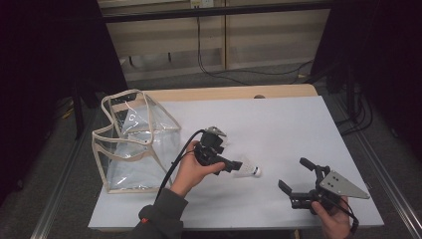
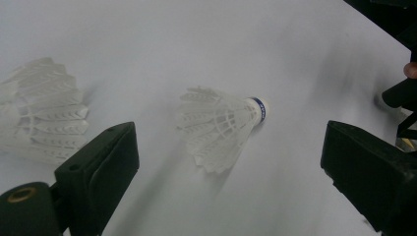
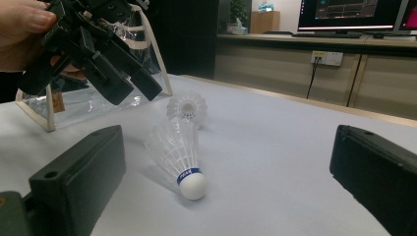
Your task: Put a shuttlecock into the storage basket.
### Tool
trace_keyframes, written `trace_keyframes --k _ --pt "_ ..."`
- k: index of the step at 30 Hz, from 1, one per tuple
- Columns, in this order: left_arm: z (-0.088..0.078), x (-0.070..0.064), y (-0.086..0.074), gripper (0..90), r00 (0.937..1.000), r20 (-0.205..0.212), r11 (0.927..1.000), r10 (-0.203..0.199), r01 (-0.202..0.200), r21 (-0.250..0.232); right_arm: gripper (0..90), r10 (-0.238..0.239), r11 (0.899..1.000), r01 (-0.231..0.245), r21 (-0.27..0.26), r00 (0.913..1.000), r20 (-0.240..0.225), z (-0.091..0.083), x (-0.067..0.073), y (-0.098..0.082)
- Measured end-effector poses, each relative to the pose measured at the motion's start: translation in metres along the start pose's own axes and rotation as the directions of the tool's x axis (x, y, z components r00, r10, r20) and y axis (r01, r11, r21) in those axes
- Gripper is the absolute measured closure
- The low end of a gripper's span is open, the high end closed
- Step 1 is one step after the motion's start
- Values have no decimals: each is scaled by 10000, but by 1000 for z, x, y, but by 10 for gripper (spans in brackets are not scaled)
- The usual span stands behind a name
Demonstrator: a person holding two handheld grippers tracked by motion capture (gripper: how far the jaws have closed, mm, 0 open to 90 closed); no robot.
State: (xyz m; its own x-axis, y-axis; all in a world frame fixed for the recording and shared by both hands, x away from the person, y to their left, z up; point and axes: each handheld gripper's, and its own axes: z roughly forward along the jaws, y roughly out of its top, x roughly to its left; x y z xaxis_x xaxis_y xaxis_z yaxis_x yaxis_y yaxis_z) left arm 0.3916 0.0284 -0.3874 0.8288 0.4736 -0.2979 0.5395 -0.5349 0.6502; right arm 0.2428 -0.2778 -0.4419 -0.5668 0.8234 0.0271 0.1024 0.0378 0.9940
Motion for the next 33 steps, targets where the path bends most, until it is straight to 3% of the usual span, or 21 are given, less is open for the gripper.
trace_keyframes --k 16,33 --pt "11 -4 -3 62 9971 701 9994 294 -282 -184 4 -10 10000 10 -12 9999 -143 3 1 1" --pt "18 -6 -6 71 9956 820 9990 450 -451 -11 4 -25 10000 25 3 9999 -146 4 1 0"
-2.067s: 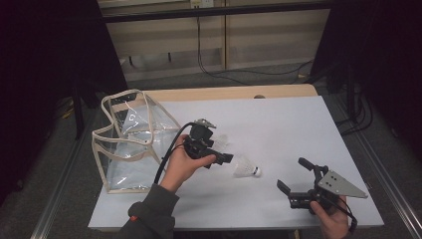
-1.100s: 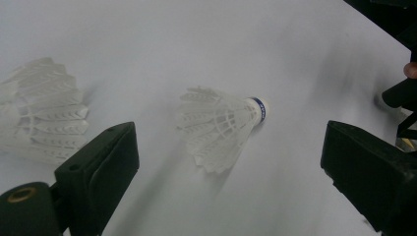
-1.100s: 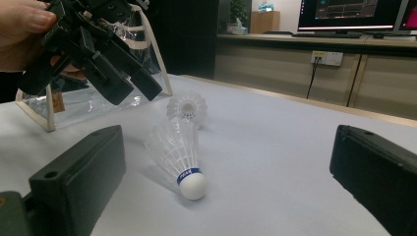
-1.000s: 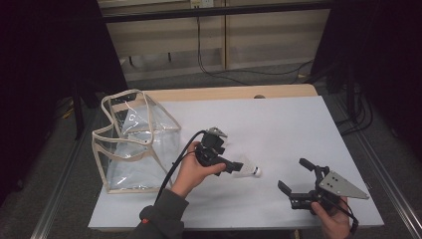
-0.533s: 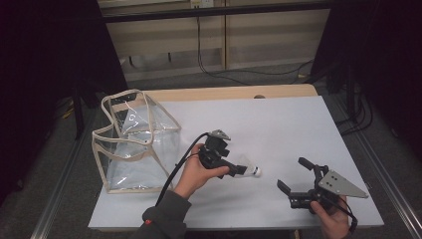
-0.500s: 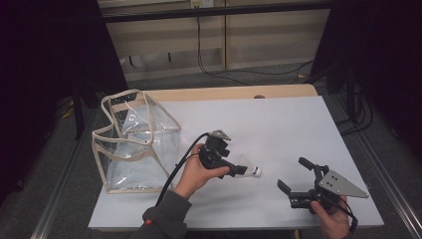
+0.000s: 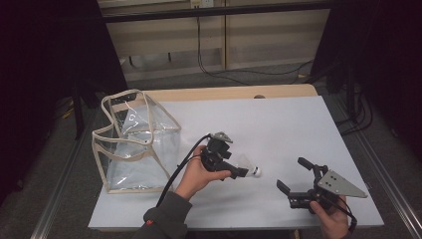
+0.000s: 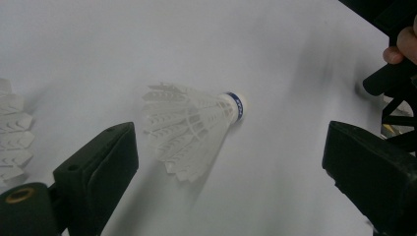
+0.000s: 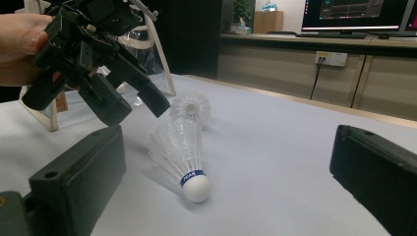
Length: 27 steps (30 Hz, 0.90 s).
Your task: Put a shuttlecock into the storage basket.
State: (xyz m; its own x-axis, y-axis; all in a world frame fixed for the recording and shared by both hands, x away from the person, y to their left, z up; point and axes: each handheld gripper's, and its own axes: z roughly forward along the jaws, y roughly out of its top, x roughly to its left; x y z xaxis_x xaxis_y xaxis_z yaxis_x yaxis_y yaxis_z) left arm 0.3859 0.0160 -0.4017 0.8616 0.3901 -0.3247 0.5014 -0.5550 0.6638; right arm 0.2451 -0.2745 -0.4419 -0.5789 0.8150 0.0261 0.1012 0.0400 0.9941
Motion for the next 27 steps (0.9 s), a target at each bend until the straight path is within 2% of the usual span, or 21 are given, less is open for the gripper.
trace_keyframes --k 3,8,13,14,16,18,27 --pt "3 -1 0 81 9999 140 10000 59 -59 -18 4 -20 10000 20 1 10000 -6 1 0 0" --pt "6 0 -1 96 9999 106 10000 9 -10 46 4 -45 10000 45 32 10000 -23 1 0 0" --pt "10 1 -1 133 9994 341 10000 25 -25 11 4 21 10000 -21 -21 10000 89 -2 -2 -1" --pt "11 1 -1 137 9997 237 10000 20 -21 45 4 6 10000 -6 20 10000 91 -3 -2 -1" --pt "13 2 -2 145 9993 379 9999 -21 16 123 4 16 10000 -16 9 9999 111 -4 -2 -1" --pt "15 3 -3 151 9994 340 9997 -13 6 232 4 -12 10000 12 -6 9999 106 -4 -2 0" --pt "23 3 -4 238 9985 544 9993 -96 77 358 4 -32 10000 32 -42 9999 120 -4 -2 0"
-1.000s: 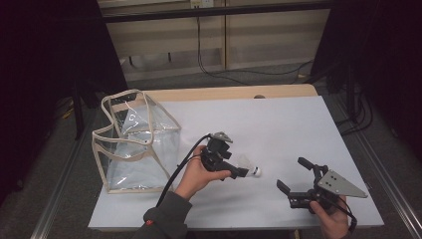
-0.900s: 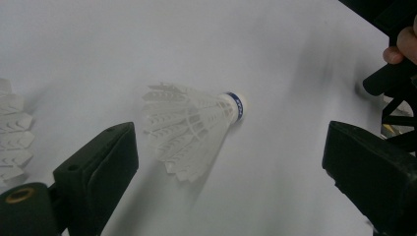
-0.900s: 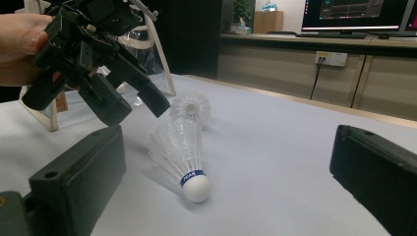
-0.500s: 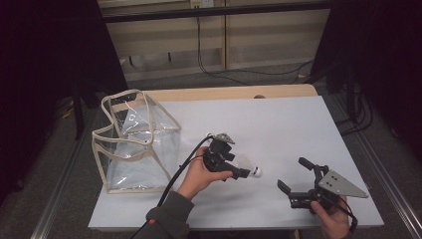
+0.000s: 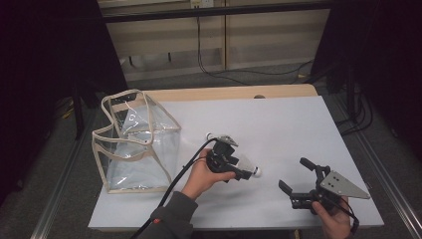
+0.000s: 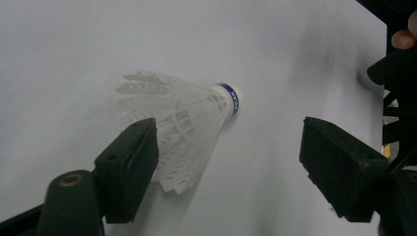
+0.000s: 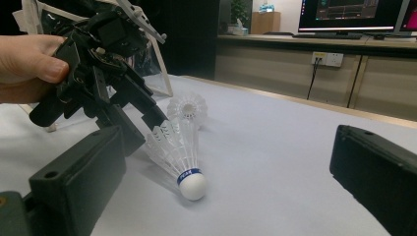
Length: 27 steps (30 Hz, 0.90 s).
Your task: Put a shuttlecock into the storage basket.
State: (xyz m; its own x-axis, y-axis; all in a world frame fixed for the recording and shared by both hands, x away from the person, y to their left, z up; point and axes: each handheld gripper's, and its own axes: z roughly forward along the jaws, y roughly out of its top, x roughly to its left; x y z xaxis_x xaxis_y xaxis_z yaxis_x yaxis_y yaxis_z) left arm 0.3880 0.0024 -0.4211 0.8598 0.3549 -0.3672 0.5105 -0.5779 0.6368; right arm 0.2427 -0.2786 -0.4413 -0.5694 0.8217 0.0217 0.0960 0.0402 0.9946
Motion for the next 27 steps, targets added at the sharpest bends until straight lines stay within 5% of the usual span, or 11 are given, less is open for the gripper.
trace_keyframes --k 27 --pt "11 5 -1 516 9999 145 10000 8 -7 -40 4 41 10000 -41 -14 10000 -32 1 0 0"
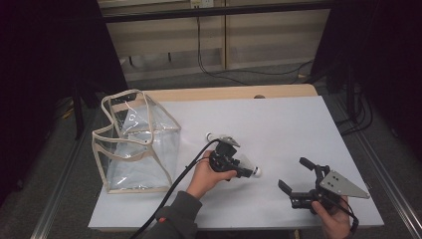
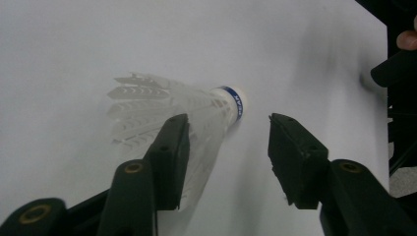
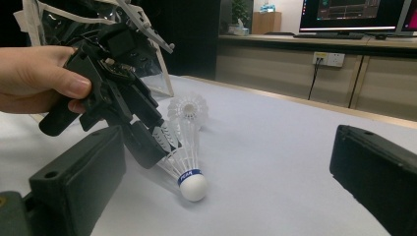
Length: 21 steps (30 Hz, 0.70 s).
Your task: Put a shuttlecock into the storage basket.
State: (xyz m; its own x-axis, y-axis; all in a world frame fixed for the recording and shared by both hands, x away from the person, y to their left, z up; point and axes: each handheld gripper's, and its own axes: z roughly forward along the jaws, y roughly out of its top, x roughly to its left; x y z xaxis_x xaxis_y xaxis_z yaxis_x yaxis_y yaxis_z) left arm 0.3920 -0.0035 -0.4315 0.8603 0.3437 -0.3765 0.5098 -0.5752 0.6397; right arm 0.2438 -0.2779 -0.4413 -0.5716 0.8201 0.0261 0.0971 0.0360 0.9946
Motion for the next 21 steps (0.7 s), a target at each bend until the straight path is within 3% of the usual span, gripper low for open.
trace_keyframes --k 21 --pt "10 1 -1 689 9999 37 9996 96 -97 250 5 4 10000 -3 51 10000 -95 4 1 0"
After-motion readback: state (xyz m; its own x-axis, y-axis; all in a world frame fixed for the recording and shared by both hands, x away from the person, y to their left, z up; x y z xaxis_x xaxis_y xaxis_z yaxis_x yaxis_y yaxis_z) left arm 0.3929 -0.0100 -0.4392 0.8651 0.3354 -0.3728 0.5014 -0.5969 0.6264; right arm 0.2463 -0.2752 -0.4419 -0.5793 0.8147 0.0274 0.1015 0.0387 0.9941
